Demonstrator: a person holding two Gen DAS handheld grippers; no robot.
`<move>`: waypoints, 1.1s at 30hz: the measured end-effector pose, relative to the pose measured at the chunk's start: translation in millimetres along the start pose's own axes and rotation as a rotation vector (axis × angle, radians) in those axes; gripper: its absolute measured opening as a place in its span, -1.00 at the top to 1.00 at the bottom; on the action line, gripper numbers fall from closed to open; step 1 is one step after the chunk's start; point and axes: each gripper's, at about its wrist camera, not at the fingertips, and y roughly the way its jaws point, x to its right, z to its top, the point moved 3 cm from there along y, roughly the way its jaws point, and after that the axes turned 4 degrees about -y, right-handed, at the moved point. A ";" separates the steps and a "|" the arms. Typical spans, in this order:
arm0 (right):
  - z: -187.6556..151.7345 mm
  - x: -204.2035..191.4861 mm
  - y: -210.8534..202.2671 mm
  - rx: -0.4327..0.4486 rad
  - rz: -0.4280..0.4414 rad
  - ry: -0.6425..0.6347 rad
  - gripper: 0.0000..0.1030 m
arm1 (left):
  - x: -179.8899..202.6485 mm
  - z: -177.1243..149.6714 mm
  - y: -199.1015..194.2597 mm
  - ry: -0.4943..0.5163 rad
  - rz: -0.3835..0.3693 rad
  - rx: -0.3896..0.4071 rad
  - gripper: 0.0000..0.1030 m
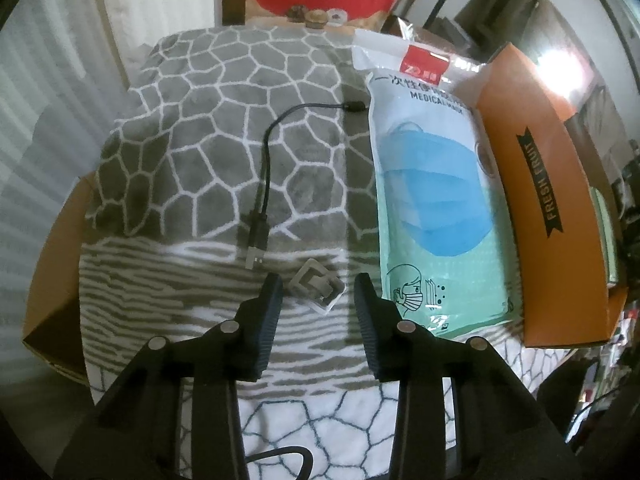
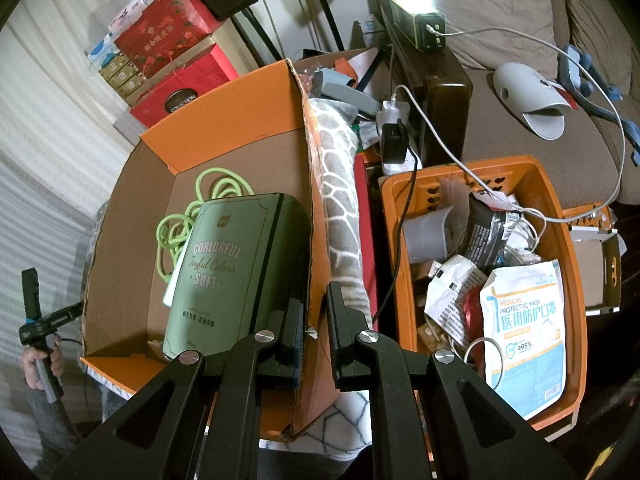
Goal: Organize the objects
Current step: 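Move the left gripper to the silver metal clip and close on it, then lift the clip with the left gripper and carry it over the box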
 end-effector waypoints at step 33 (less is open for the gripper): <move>-0.3 0.2 0.0 0.000 -0.002 0.000 0.82 | 19.1 26.4 -57.3 -0.012 -0.031 0.183 0.54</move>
